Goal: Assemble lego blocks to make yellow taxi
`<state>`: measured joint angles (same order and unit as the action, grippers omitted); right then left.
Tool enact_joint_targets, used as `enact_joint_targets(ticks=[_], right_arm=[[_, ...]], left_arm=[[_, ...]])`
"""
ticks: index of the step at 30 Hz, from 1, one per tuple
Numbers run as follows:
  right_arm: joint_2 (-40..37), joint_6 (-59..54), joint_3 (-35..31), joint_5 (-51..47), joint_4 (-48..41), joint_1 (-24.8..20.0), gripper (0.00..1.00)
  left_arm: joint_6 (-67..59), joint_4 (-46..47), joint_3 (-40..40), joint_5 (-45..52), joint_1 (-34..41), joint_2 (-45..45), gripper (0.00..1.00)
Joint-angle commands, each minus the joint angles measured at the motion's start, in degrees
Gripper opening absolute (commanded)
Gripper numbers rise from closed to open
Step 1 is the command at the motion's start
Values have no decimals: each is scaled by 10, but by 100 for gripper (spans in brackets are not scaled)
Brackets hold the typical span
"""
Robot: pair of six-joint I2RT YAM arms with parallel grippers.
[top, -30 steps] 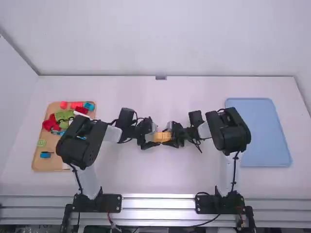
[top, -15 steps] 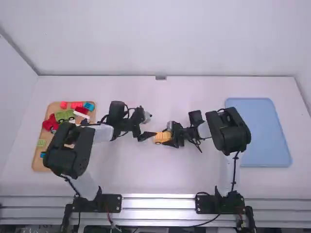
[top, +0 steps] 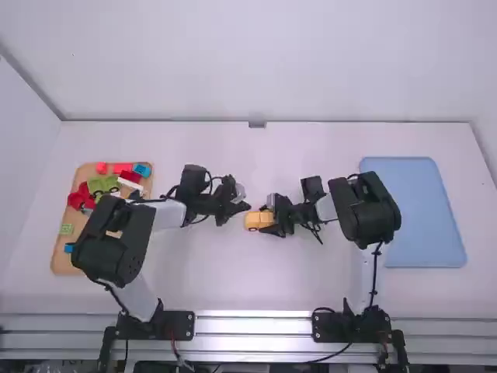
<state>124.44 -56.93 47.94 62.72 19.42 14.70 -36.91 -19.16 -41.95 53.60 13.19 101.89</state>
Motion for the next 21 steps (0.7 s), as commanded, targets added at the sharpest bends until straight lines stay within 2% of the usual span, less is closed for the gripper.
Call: enact_joint_targets(ticks=[1, 5, 11, 21], right_arm=[[7, 5, 9, 3, -2, 3, 75], [7, 6, 9, 3, -1, 3, 77], [7, 6, 9, 3, -2, 3, 72], [7, 5, 9, 3, -3, 3, 70]], left_arm=[[-40, 14, -2, -3, 9, 1, 2], [-51, 32, -2, -6, 7, 1, 2], [-79, 48, -2, -6, 8, 10, 2], [-75, 13, -2, 14, 21, 49, 2]])
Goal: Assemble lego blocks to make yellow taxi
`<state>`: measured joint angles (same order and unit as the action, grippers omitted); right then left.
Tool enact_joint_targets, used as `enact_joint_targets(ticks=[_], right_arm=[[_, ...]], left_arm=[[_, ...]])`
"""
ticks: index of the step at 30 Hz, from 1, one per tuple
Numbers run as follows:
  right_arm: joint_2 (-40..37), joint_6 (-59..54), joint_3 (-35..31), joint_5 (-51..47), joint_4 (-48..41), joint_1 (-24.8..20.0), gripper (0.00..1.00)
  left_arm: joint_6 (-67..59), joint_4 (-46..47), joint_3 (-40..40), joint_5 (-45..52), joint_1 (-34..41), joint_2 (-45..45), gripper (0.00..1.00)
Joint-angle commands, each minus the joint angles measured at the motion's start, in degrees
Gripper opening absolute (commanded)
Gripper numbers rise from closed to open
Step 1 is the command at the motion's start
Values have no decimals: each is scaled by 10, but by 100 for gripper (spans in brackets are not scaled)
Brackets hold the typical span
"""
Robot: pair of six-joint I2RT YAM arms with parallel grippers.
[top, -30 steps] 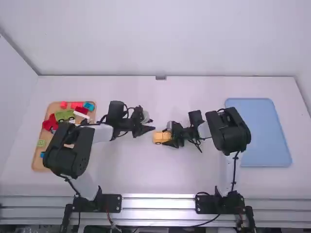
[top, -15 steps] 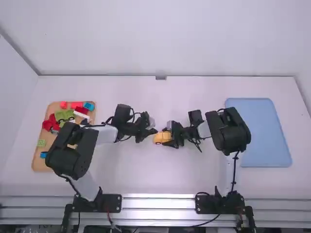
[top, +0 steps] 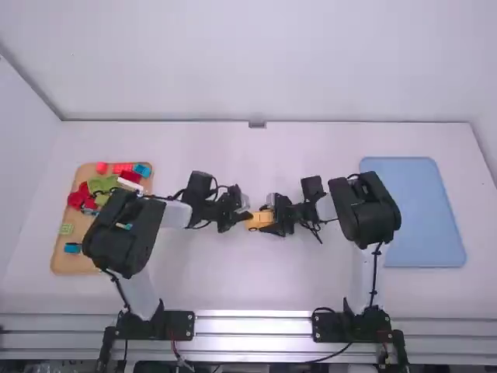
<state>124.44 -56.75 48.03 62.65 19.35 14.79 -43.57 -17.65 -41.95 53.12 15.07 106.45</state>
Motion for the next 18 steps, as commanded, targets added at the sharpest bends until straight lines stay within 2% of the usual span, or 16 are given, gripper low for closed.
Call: enact_joint_targets(ticks=[1, 18], right_arm=[[7, 4, 8, 4, -2, 3, 70], [7, 4, 8, 4, -2, 3, 70]], left_arm=[[-9, -2, -2, 19, 4, 3, 2], [-9, -7, -22, 8, 16, 41, 2]])
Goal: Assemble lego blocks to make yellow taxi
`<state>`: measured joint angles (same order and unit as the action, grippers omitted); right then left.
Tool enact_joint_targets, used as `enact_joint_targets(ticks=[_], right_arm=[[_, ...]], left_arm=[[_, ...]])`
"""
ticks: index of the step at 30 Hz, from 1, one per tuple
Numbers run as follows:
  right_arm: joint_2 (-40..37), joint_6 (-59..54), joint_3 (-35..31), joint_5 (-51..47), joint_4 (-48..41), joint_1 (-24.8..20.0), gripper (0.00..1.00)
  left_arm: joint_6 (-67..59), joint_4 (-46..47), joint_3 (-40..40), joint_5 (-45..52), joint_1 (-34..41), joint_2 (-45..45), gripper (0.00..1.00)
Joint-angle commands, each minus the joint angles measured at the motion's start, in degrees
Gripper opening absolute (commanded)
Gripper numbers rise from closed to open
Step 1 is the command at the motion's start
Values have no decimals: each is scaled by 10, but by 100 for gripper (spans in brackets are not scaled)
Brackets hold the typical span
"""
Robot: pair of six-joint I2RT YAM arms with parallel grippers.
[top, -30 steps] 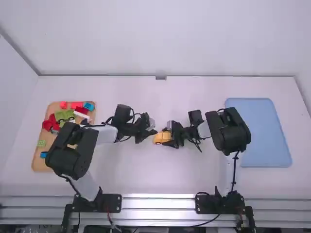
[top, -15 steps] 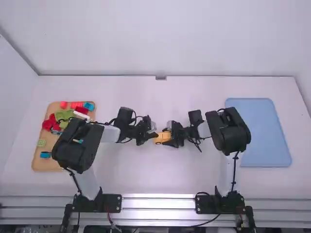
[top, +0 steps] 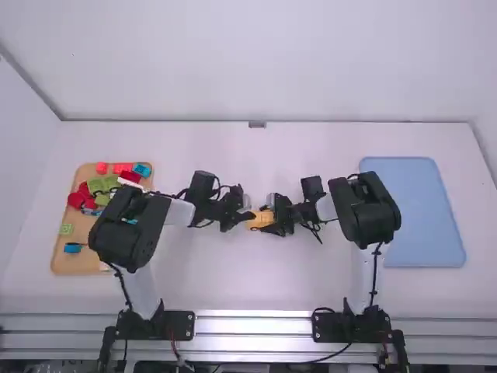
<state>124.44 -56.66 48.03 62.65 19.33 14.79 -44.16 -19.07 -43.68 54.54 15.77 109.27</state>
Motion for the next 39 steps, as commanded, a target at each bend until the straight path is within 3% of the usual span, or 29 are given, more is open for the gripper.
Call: enact_joint_targets(ticks=[1, 9, 14, 29, 39], right_arm=[[7, 3, 8, 3, -2, 3, 70], [7, 3, 8, 3, -2, 3, 69], [7, 3, 7, -2, -3, 3, 60], [7, -5, 8, -40, -1, 33, 49], [7, -5, 8, -40, -2, 29, 50]], left_arm=[[-3, 12, -7, -14, 13, 13, 2], [-3, 32, -24, -62, 39, 13, 2], [-2, 37, -26, -60, 33, 13, 2], [-7, 81, -51, -61, 40, 13, 2], [-2, 129, -48, -146, 45, 15, 2]])
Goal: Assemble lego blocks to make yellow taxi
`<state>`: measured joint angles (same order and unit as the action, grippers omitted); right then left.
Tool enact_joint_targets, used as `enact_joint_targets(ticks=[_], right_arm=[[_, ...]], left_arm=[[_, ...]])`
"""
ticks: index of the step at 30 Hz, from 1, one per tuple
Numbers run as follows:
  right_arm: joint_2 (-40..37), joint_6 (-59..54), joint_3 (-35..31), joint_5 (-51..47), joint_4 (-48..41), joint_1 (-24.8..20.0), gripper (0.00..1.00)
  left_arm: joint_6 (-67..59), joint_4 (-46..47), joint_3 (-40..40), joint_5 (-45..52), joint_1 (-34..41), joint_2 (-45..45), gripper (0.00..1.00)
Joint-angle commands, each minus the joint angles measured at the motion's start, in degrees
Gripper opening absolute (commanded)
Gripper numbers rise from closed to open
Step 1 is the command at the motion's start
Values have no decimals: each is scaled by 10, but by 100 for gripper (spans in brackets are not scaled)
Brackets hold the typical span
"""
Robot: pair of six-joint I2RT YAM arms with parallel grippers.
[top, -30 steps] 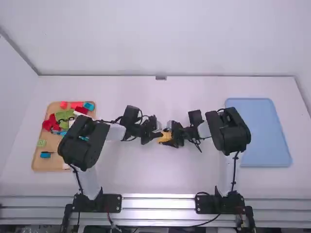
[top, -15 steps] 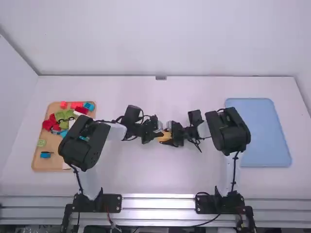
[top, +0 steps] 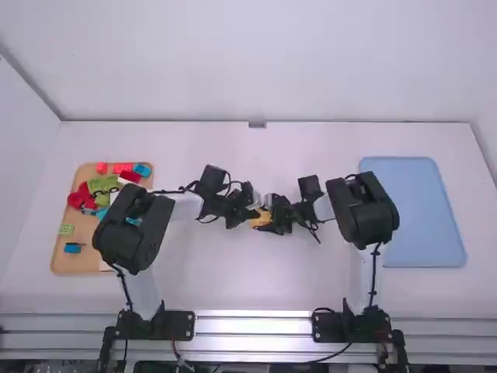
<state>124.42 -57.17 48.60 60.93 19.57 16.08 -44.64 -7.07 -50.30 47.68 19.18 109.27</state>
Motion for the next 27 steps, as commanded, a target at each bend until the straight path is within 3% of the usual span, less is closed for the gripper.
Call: enact_joint_targets(ticks=[1, 12, 19, 27], right_arm=[[7, 0, 2, -23, -5, 16, 50], [7, -1, 2, -23, -3, 16, 50], [7, -1, 6, -24, -6, 16, 50], [7, 2, 16, -24, -7, 19, 51]], left_arm=[[3, 8, 21, -80, 11, 17, 2], [2, 11, 0, -81, 11, 19, 2], [2, 70, -36, -78, -2, -54, 2], [0, 102, -2, -60, -60, -136, 2]])
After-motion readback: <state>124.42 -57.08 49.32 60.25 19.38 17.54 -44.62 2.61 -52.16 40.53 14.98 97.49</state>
